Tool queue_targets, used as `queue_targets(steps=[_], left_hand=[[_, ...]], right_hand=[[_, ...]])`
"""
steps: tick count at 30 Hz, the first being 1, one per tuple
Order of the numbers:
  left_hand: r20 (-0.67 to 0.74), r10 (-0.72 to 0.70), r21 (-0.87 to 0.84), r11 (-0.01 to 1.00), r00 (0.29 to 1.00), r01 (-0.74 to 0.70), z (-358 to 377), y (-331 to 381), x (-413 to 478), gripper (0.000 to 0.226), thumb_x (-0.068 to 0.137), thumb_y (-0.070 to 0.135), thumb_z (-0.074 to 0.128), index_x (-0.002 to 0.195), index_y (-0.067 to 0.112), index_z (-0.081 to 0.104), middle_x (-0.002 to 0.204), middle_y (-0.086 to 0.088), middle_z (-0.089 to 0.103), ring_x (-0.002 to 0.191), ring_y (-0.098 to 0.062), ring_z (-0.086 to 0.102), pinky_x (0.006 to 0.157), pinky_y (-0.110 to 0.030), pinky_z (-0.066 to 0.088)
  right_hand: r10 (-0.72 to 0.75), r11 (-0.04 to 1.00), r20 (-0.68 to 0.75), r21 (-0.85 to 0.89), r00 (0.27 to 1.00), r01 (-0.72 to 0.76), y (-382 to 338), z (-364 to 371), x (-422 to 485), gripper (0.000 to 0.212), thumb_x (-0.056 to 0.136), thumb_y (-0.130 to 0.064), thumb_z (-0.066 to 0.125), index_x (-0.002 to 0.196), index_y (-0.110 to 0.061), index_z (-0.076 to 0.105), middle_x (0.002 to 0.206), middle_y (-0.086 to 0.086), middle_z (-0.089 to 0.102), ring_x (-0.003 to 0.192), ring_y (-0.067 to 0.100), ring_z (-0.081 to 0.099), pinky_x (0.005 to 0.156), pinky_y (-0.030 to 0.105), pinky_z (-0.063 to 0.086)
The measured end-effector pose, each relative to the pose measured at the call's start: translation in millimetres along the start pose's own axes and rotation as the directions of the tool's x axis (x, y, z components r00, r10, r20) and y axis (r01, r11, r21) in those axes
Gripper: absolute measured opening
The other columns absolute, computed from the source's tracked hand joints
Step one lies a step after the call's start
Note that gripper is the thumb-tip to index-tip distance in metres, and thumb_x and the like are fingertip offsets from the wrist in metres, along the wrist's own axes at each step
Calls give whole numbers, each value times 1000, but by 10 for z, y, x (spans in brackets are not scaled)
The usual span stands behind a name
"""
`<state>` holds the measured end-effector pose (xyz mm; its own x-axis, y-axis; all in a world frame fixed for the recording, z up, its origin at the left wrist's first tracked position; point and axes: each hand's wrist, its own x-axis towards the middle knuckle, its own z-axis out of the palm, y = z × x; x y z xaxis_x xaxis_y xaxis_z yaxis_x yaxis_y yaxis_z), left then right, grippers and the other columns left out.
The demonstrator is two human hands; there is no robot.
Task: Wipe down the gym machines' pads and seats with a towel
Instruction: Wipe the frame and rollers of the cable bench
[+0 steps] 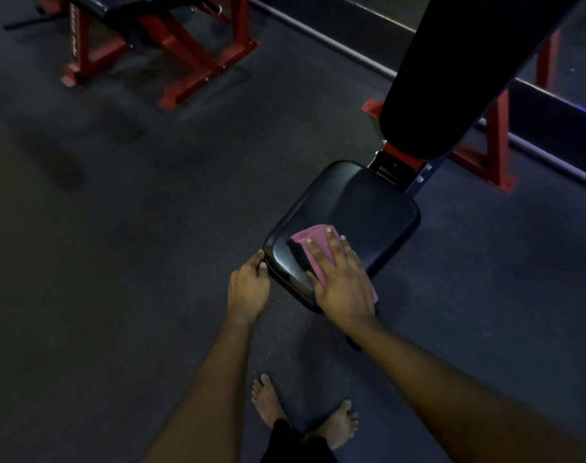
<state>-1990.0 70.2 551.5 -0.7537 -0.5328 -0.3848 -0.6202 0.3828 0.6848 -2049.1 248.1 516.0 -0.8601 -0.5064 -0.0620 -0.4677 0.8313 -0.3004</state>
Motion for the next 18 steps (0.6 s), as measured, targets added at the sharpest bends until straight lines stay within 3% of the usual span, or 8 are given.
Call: queue_targets(steps=[4,6,7,9,11,16,18], left_hand=[[1,33,39,999,999,-33,-14,-3,5,40,108,18,42,146,13,52,144,-10,57,134,-29,51,109,-36,40],[-36,36,46,998,999,-34,-4,6,7,39,108,18,42,144,12,54,135,-11,63,121,-28,60,100,-33,46],[-66,32,51,998,997,-29,12,13,9,37,107,18,42,141,12,57,124,-10,68,105,-23,64,86,-26,50],[-120,19,69,998,993,-10,45,50,25,34,107,16,42,132,11,63,89,-3,67,70,-10,58,55,-12,39],[-162,-1,58,998,987,10,84,56,50,30,105,13,41,123,11,66,75,3,59,60,-6,52,46,-14,32],[-214,-23,-62,998,977,10,205,42,176,26,108,22,36,103,11,59,87,-8,64,77,-23,60,63,-32,39],[-209,-68,-155,987,976,35,259,122,241,31,109,28,31,111,10,56,102,-11,64,94,-28,60,75,-34,41]], right_hand=[[230,972,-79,62,970,-226,-78,-44,177,71,100,-44,51,162,-38,17,171,5,6,155,33,14,123,51,26],[302,952,-110,80,947,-295,-230,33,-30,74,99,-41,54,162,-38,15,172,4,2,155,34,16,123,50,26],[269,962,-110,71,957,-262,-238,70,-145,77,98,-39,54,162,-39,12,172,3,0,155,33,15,123,50,26],[132,990,-63,54,989,-129,-73,59,-202,77,98,-40,54,162,-40,10,172,2,-1,156,33,12,123,50,26],[68,997,-42,24,997,-67,146,-20,-17,71,100,-44,50,162,-40,15,172,3,3,156,33,10,123,53,26],[312,949,-67,71,948,-307,42,-67,208,69,101,-44,46,162,-38,14,172,2,2,156,33,12,122,52,27],[266,962,-100,83,959,-258,-23,-12,-44,73,101,-43,48,162,-41,10,172,-1,-2,156,32,12,122,52,29]])
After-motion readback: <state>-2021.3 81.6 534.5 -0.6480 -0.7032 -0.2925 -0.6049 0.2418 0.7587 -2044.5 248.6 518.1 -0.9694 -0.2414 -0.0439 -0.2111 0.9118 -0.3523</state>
